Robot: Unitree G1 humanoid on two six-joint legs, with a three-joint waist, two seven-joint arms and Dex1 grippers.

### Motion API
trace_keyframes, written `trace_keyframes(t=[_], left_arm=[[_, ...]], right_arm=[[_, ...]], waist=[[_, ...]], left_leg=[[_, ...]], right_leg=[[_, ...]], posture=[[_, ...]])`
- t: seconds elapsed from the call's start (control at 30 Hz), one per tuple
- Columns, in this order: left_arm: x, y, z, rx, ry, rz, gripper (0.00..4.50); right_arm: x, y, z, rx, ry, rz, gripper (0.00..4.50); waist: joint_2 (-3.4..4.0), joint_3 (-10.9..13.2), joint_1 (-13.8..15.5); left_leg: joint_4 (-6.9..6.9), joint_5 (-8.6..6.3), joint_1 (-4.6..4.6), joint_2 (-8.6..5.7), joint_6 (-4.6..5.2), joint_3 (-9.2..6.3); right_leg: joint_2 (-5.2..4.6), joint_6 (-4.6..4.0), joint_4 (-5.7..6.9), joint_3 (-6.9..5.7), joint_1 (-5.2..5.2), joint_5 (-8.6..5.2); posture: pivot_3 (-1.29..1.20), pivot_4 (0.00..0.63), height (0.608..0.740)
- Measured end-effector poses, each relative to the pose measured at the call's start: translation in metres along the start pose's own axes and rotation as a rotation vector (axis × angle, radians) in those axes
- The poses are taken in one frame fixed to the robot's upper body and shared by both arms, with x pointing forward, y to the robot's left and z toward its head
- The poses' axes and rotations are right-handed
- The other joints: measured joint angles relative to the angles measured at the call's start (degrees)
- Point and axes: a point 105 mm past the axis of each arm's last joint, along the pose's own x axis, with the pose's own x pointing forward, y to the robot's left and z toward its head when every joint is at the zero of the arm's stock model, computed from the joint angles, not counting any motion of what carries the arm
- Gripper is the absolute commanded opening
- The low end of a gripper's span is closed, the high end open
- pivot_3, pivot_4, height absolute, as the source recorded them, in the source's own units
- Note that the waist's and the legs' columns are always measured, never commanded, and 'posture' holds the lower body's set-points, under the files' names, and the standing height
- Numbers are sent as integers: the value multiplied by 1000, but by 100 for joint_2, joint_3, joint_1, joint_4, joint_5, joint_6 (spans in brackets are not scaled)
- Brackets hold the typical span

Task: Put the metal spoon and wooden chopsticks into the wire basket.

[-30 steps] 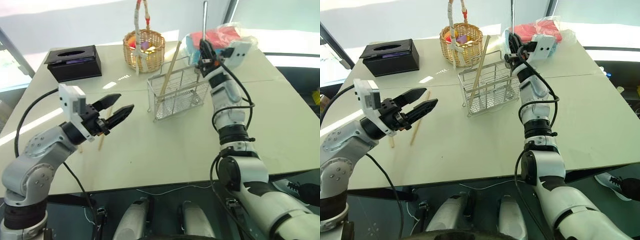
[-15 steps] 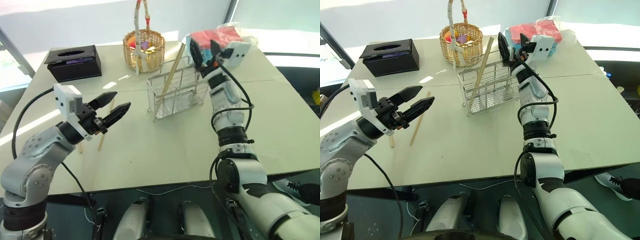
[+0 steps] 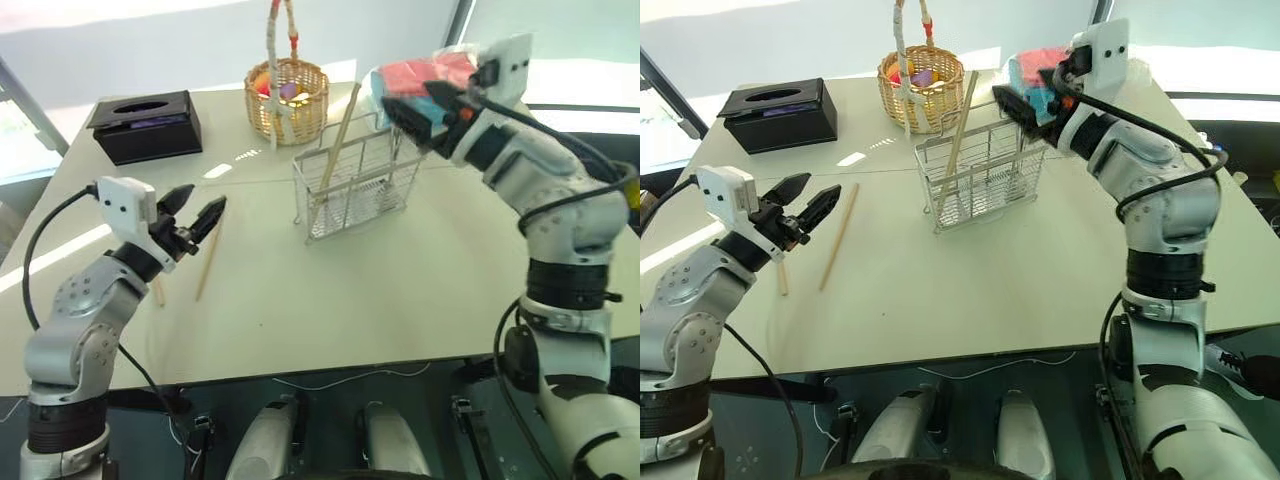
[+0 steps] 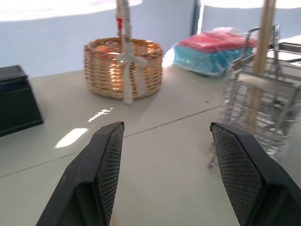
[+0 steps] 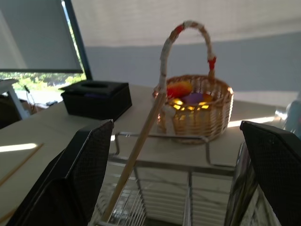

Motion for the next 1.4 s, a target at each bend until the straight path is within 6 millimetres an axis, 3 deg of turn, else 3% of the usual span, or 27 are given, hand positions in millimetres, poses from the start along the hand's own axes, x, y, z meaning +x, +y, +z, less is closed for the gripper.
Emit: trace_keyframes(t=[0.1,0.17,0.4,0.5,0.77,1.17,1.4], left_arm=[[4,5,-6,15,3,71,3071],[6,6,-12,18,15,106,3071],[6,18,-36,9,81,232,3071],[6,24,-54,13,139,297,3071],[11,21,-89,22,257,346,3071],[36,5,-84,45,249,262,3071],[42,-4,-77,61,244,226,3071]], right_arm=[[-9,31,-16,44,157,124,4459],[-17,41,-22,35,230,161,4459],[-55,58,-24,-88,371,289,4459],[-73,57,-40,-123,475,332,4459],[-76,60,-50,-202,489,386,4459],[-82,74,-56,-216,497,456,4459],[-82,70,-58,-218,487,432,4459]], waist=[[-1,0,9],[-3,1,40],[-9,1,139],[-17,4,141],[-19,4,142],[-23,5,148],[-23,5,147]], left_leg=[[5,1,-21,-2,2,0],[10,-1,-26,-5,3,0],[20,-2,-42,-2,6,0],[27,-3,-49,0,9,-2],[72,-14,-88,2,23,-6],[92,-25,-96,-2,39,-8],[94,-25,-94,-2,39,-8]], right_leg=[[-2,2,-1,0,-11,1],[-3,3,-6,-1,-16,2],[-4,4,-15,-7,-6,2],[-4,3,-32,-15,2,2],[-2,14,-33,-23,-21,9],[-5,32,-48,-26,-28,21],[-5,32,-48,-26,-22,22]], posture=[[0,150,740],[0,150,740],[0,150,740],[0,150,740],[0,150,740],[0,150,740],[0,150,740]])
